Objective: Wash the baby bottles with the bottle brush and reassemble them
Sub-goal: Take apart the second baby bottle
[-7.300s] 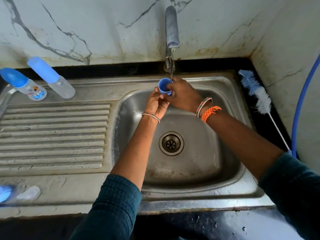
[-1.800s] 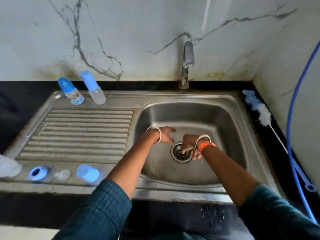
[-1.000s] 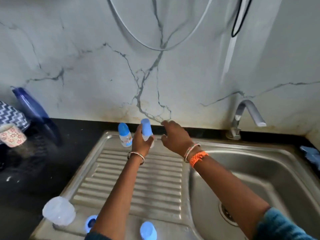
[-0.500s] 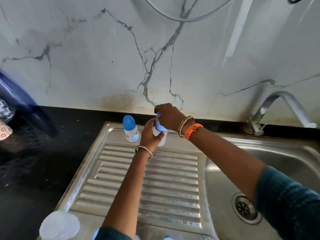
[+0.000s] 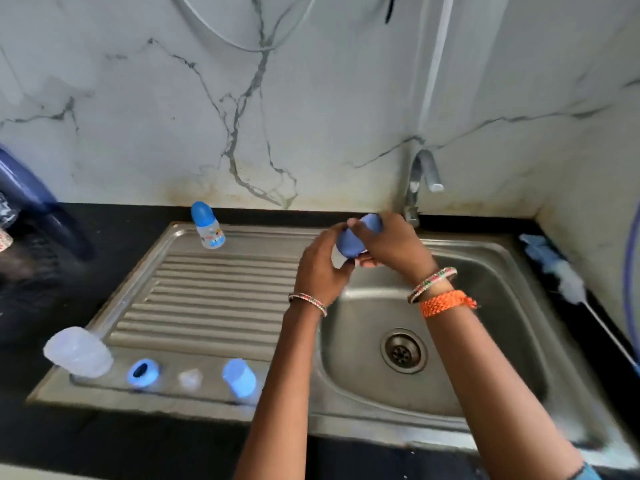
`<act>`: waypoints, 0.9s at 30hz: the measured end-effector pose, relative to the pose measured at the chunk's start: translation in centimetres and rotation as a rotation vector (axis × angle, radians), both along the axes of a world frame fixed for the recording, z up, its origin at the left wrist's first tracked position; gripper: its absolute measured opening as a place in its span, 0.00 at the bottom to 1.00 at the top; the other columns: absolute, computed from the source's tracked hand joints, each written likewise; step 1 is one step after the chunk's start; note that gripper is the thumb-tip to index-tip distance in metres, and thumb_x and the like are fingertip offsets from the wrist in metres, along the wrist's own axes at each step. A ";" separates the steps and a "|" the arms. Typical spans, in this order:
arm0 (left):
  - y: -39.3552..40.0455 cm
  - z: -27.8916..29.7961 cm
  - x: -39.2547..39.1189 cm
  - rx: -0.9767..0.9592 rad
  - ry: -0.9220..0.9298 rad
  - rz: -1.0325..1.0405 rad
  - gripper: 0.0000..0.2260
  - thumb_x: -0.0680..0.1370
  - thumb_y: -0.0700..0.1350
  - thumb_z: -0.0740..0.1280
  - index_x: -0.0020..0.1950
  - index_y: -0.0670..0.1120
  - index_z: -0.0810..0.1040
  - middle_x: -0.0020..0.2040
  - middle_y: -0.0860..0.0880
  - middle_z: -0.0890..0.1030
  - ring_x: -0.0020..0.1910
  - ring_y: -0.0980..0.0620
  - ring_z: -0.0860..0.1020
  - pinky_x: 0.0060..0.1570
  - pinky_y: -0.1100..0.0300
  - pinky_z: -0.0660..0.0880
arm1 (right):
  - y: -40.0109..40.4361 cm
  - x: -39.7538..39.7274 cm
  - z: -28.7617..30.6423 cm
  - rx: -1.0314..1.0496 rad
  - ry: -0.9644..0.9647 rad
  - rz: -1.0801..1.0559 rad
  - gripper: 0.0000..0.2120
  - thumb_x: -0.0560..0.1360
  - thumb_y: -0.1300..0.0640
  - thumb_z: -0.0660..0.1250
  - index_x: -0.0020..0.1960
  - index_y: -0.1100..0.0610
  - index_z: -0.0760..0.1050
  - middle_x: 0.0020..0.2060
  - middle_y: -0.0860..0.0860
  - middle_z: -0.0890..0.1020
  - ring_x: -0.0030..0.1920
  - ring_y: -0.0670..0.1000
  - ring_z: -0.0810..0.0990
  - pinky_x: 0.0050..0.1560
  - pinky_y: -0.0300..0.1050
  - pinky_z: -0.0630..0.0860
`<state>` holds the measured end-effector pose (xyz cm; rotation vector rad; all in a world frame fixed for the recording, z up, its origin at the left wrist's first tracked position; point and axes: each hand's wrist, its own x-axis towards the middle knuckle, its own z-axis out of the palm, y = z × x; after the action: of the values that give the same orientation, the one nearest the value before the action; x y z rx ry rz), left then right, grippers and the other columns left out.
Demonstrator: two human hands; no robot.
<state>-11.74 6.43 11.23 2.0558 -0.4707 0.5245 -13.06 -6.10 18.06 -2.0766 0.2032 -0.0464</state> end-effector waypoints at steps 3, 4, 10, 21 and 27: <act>-3.3 -0.8 -2.3 0.087 0.022 -0.041 0.23 0.67 0.36 0.69 0.63 0.40 0.76 0.57 0.43 0.80 0.56 0.44 0.79 0.58 0.53 0.74 | -3.8 -2.5 -0.9 0.072 0.060 -0.022 0.19 0.74 0.48 0.69 0.50 0.63 0.70 0.46 0.61 0.80 0.39 0.59 0.84 0.43 0.56 0.82; -4.1 -0.8 -3.0 0.127 0.017 -0.057 0.24 0.66 0.36 0.67 0.62 0.41 0.76 0.57 0.43 0.80 0.56 0.43 0.78 0.57 0.51 0.74 | -4.9 -3.2 -1.2 0.115 0.100 -0.007 0.16 0.76 0.52 0.69 0.52 0.64 0.69 0.47 0.61 0.80 0.36 0.58 0.84 0.41 0.52 0.83; -6.9 -1.1 -3.9 0.215 0.066 -0.064 0.23 0.65 0.41 0.74 0.59 0.51 0.76 0.53 0.51 0.82 0.52 0.49 0.80 0.51 0.55 0.75 | -9.2 -5.4 -1.3 0.377 0.196 0.005 0.15 0.73 0.64 0.71 0.57 0.69 0.72 0.53 0.67 0.78 0.36 0.57 0.83 0.33 0.42 0.82; -7.9 0.3 -1.1 0.403 0.382 -0.345 0.25 0.68 0.39 0.76 0.63 0.43 0.76 0.59 0.44 0.80 0.58 0.47 0.77 0.57 0.57 0.72 | -13.3 -4.9 -3.1 -0.085 0.045 0.316 0.18 0.70 0.66 0.73 0.58 0.57 0.75 0.50 0.54 0.79 0.39 0.45 0.76 0.39 0.38 0.78; -9.3 -1.4 -1.4 0.620 -0.111 -0.075 0.20 0.64 0.37 0.73 0.54 0.50 0.78 0.53 0.53 0.80 0.61 0.48 0.74 0.69 0.41 0.43 | -13.8 -3.2 -3.1 -0.208 0.408 0.187 0.24 0.72 0.37 0.68 0.50 0.59 0.75 0.37 0.56 0.82 0.32 0.51 0.81 0.34 0.42 0.81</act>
<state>-13.14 -2.84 9.84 2.5891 -0.8556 0.4875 -16.22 -19.90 14.99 -2.2861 0.2586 0.4918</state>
